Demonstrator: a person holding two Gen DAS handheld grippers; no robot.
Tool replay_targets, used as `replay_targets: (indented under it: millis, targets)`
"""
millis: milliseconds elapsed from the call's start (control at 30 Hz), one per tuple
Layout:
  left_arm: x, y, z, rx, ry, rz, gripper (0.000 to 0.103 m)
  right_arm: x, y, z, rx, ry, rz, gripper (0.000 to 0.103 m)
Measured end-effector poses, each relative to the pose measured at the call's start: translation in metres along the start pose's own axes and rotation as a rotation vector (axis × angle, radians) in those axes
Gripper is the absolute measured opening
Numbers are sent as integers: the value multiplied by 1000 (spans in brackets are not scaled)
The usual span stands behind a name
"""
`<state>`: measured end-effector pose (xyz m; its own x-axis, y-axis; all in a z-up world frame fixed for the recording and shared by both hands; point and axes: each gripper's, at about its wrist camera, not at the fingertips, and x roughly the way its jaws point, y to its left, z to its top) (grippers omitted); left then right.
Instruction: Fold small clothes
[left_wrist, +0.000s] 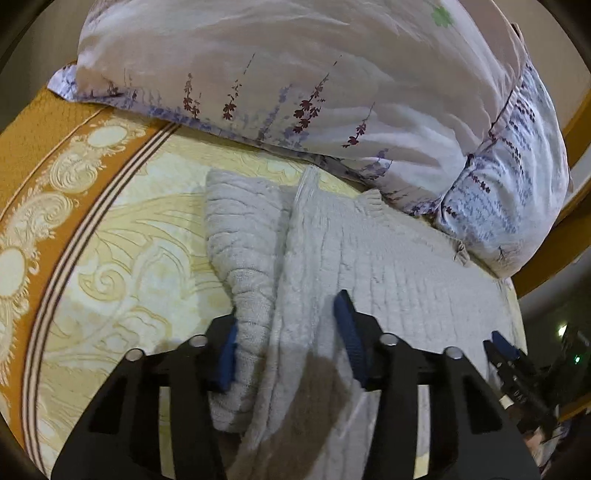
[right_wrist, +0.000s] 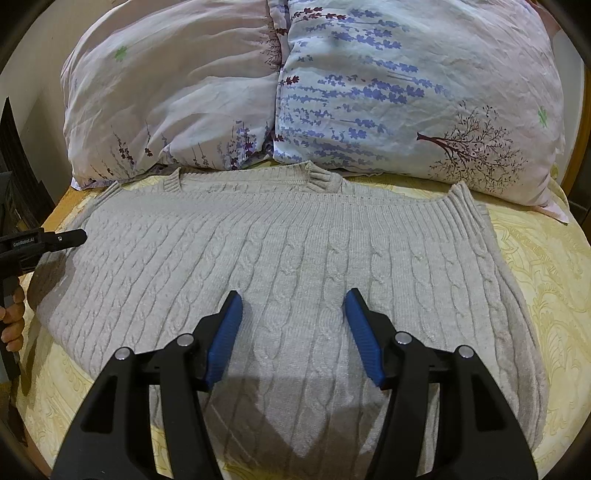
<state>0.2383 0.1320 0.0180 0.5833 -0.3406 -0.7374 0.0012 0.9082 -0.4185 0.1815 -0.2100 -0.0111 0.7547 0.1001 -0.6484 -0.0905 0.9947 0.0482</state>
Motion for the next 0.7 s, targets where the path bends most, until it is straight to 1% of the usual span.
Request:
replay_targets:
  millis: [33, 100, 167, 267, 300, 367, 533, 700]
  targets:
    - [0, -1, 0, -12, 1, -12, 38, 0, 0, 0, 2, -1, 2, 59]
    - [-1, 0, 1, -49, 3, -49, 32, 0, 0, -1, 7, -2, 4, 59]
    - [-2, 2, 2, -76, -2, -75, 28, -1, 0, -2, 13, -3, 6, 59]
    - [-7, 3, 4, -117, -10, -130, 26, -1, -1, -2, 17, -4, 12, 60]
    - [-9, 2, 5, -131, -15, -158, 25, -1, -1, -2, 18, -5, 15, 60]
    - [-13, -2, 6, -140, -25, -196, 24, -1, -1, -2, 21, -6, 17, 60]
    - [-23, -29, 10, -112, -51, -265, 23, -1, -3, -2, 23, -15, 38, 61]
    - [-24, -61, 16, -90, -57, -332, 23, -9, -16, 0, 97, -25, 111, 64]
